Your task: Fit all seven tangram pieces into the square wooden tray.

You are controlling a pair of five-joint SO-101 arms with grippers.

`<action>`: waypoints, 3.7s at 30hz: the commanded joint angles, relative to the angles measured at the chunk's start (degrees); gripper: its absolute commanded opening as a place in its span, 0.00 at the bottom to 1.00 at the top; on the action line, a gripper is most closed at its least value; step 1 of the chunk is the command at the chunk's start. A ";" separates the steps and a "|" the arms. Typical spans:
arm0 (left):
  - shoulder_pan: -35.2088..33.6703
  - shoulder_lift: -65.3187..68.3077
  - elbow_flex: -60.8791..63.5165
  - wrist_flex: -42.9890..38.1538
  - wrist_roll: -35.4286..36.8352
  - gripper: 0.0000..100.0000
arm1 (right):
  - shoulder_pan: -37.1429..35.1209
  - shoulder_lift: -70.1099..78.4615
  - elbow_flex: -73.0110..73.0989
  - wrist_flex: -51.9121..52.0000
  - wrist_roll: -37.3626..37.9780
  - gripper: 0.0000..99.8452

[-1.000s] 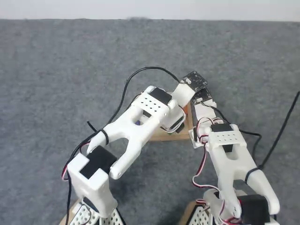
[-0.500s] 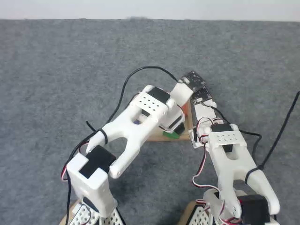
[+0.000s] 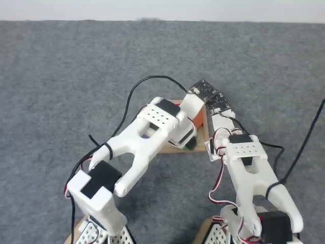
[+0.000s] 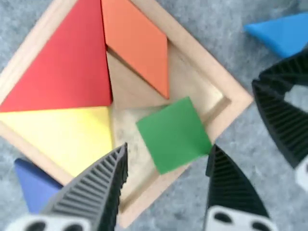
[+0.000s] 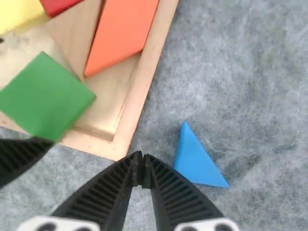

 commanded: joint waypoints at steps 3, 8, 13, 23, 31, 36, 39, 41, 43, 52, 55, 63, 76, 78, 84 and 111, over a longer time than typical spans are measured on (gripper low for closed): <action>2.90 -3.34 1.36 -3.43 2.20 0.25 | 0.75 -2.59 -0.70 -0.84 0.53 0.01; 2.64 -3.25 1.71 -3.43 1.93 0.25 | 1.01 -2.59 -0.70 -0.66 0.44 0.01; -0.18 -3.78 4.09 -3.43 -0.62 0.25 | 1.01 -2.59 -0.70 -0.57 0.62 0.01; -5.27 -3.96 4.09 -3.43 -3.78 0.25 | 1.01 -2.59 -0.70 -0.84 0.62 0.01; -7.12 -9.58 3.30 -2.99 -3.87 0.25 | 1.01 -2.59 -0.70 -0.84 0.62 0.01; -7.21 -18.73 5.23 -0.79 -1.14 0.25 | 1.01 -2.59 -0.70 -0.84 0.62 0.01; -9.41 -29.71 12.62 -1.41 1.76 0.25 | 1.01 -2.59 -0.70 -0.75 0.62 0.01; -12.66 -37.36 19.38 -2.81 3.78 0.25 | 1.01 -2.59 -0.70 -0.84 0.62 0.01; -18.29 -43.78 25.54 -4.75 5.71 0.25 | 1.01 -2.59 -0.88 -0.40 0.79 0.01; -31.12 -53.98 44.18 -19.96 10.11 0.25 | 11.74 1.45 -16.35 10.95 2.73 0.04; -31.03 -53.19 46.02 -23.03 10.37 0.25 | 13.49 7.78 -27.16 18.15 2.99 0.09; -31.03 -50.20 45.85 -23.30 10.37 0.25 | 11.03 22.55 -35.87 22.99 9.41 0.11; -31.03 -50.11 45.76 -23.38 10.37 0.25 | 9.10 24.40 -31.56 22.20 18.90 0.18; -31.03 -49.93 45.76 -23.38 10.37 0.25 | 9.10 24.04 -32.53 22.37 19.16 0.18; -31.03 -49.93 45.76 -23.38 10.20 0.25 | 6.81 16.22 -33.05 27.03 20.66 0.18; -31.03 -49.93 45.76 -23.38 10.11 0.25 | 6.90 26.15 -31.30 24.57 26.90 0.15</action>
